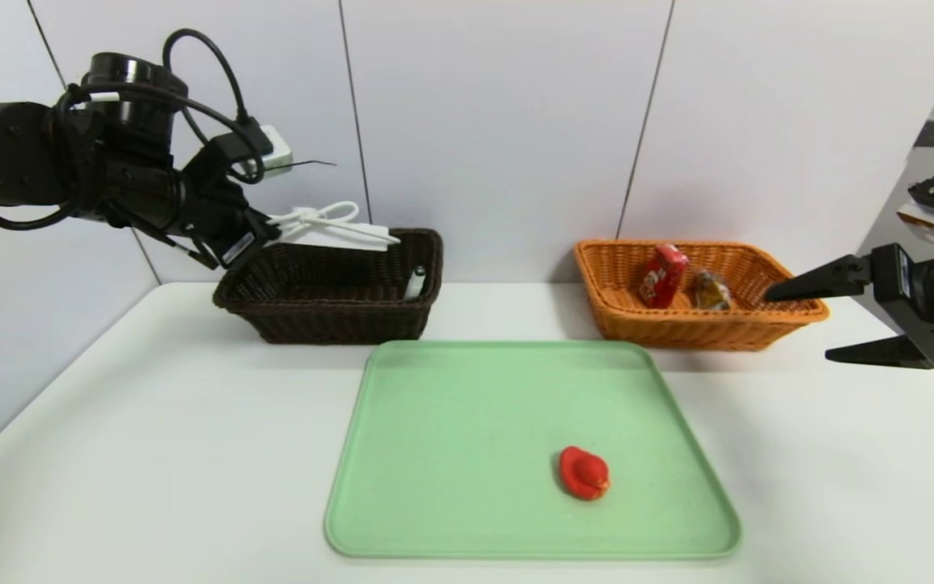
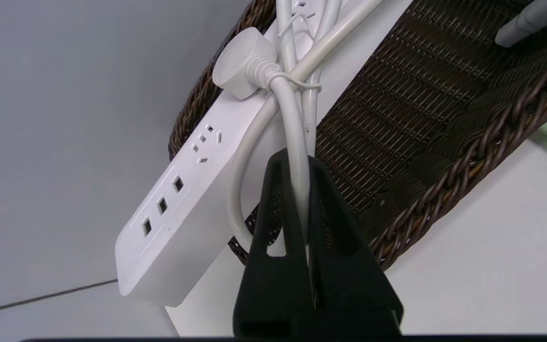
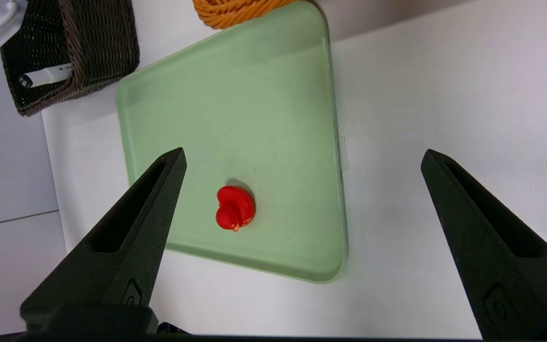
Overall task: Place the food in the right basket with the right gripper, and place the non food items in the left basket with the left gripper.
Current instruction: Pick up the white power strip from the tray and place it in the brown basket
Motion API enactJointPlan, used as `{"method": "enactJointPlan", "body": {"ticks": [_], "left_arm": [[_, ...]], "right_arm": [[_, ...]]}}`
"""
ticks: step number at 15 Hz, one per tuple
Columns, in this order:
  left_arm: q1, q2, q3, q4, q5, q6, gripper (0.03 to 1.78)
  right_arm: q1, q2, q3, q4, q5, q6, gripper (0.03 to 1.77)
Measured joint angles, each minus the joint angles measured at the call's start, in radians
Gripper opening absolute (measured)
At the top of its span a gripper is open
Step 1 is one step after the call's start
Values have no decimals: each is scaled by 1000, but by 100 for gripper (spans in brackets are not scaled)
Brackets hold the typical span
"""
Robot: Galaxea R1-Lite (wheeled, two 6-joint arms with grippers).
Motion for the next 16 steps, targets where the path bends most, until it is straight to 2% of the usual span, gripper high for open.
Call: {"method": "enactJointPlan", "body": {"ticks": [6,11,16], "left_arm": [[-1,33,-33,8,0,163,8],[-1,105,-174,78,6,225,8],[-4,147,-199,128,17,272,8]], "right_arm": [[-24,16,4,-1,0,-1,171],[-27,20,4,-1,1,1,171],[-27,27,5,-1,3,1,171]]}}
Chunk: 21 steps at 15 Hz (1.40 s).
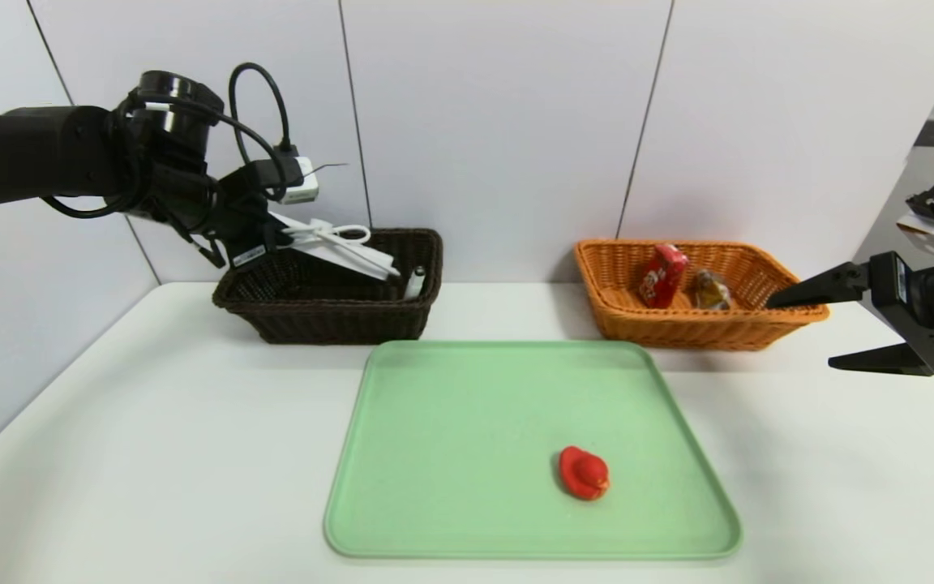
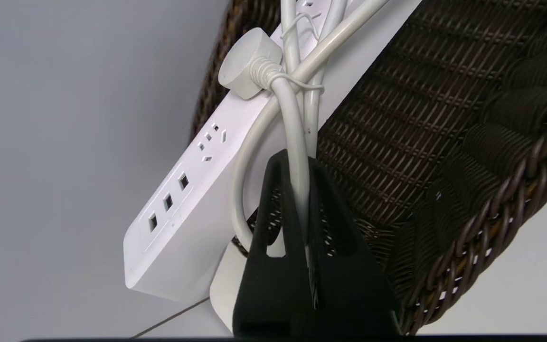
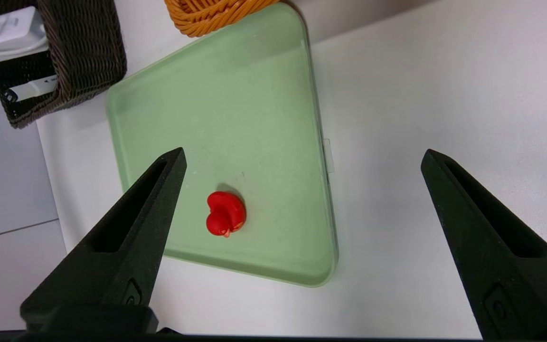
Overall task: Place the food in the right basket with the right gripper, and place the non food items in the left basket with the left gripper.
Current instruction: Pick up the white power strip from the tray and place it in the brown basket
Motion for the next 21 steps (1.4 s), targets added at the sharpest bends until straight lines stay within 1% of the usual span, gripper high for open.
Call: {"method": "enactJointPlan", "body": {"ticks": [6,9,12,14,21], "left_arm": [[-4,69,-70,13,23,17,8],[-8,94,-76,12,27,18,8],[-12,106,-78,1,52,18,8],[-16,111,-79,-16,54,16,8],[-21,111,-81,-17,54,13,8]], "right_arm": [[0,8,-2,-2,0,-1,171],[0,13,-3,-2,-1,-2,171],[0,14,-4,-3,-1,-1,171],[0,15,-4,-3,0,-1,171],[0,13,-4,-1,-1,0,171]]}}
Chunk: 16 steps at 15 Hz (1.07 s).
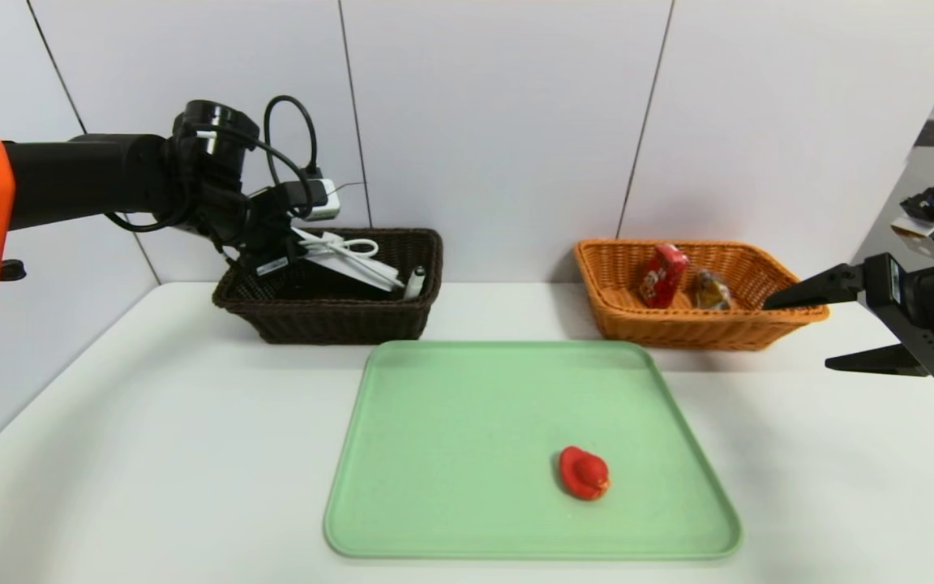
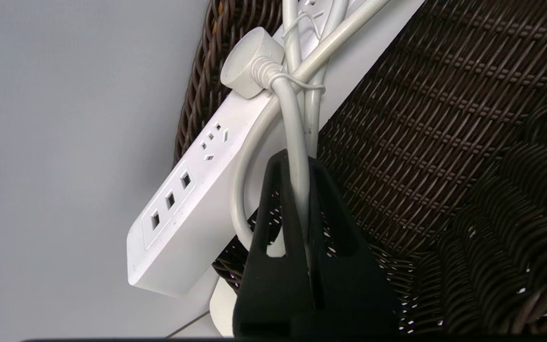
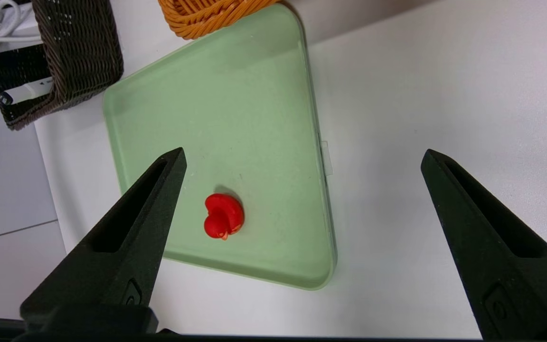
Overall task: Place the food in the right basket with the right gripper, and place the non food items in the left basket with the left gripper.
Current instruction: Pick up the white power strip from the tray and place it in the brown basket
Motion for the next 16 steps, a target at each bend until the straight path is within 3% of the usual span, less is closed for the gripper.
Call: {"method": "enactJointPlan", "body": {"ticks": [1,5,10,13,16], "left_arm": [[-1,0,0,-2,0,-1,8],[-5,0,-1,-7,0,-3,71],[-10,-28,-5,-8,-6,-39,118],[-72,-90,-7,-3,-9,-169,135],[-188,-150,-6,29,-11,-412,146]], "right_arm": [[0,0,0,0,0,0,171],[-1,0,1,1,0,0,171],[-7,-3,1,1,0,1,171],[-12,-3,1,0,1,1,171],[-13,-6,1,1,1,1,171]]}}
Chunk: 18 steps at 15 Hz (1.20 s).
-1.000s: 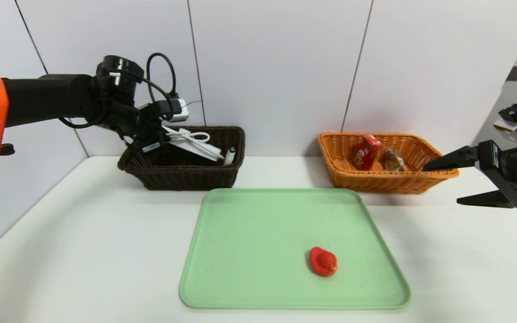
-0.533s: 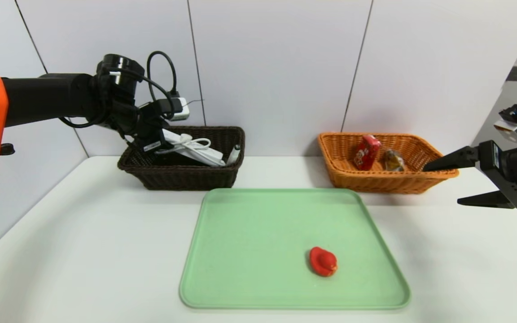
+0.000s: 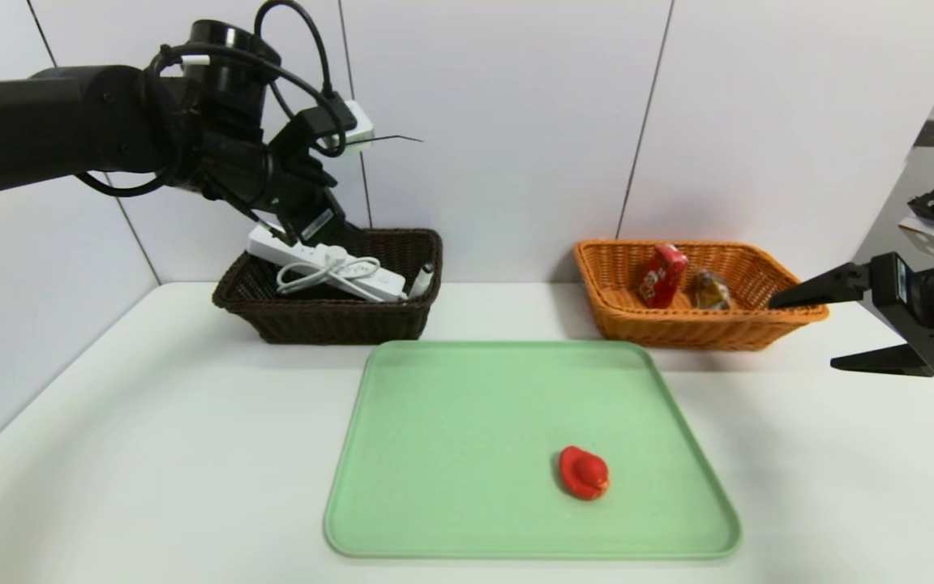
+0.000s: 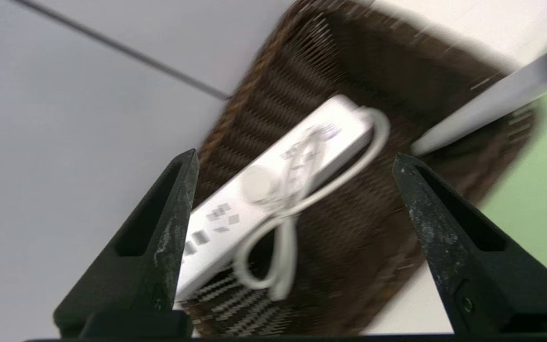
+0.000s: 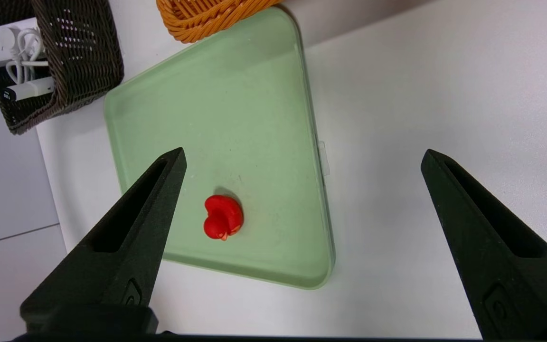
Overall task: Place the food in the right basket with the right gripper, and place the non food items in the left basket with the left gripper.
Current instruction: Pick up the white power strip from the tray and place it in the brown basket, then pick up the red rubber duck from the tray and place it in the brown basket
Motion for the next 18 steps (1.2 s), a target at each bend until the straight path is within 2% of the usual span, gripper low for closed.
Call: {"method": "enactJointPlan", "body": {"ticks": [5,7,9,16,18], "left_arm": [[-308,-83,4,169,-3,-589,158],[-430,-107,7,206,-3,-830,161],[-515,-113,9,242,-2,-1024,163],[-674,-33,4,290,19,-1514,167],[-693,6,2,310,40,-1607,167]], "right_arm": [[-13,-13,8,4,0,1,171],[-13,-22,15,3,3,2,171],[-13,-29,20,2,3,17,171],[-7,-45,23,0,5,85,171],[-4,-47,26,0,7,96,171]]}}
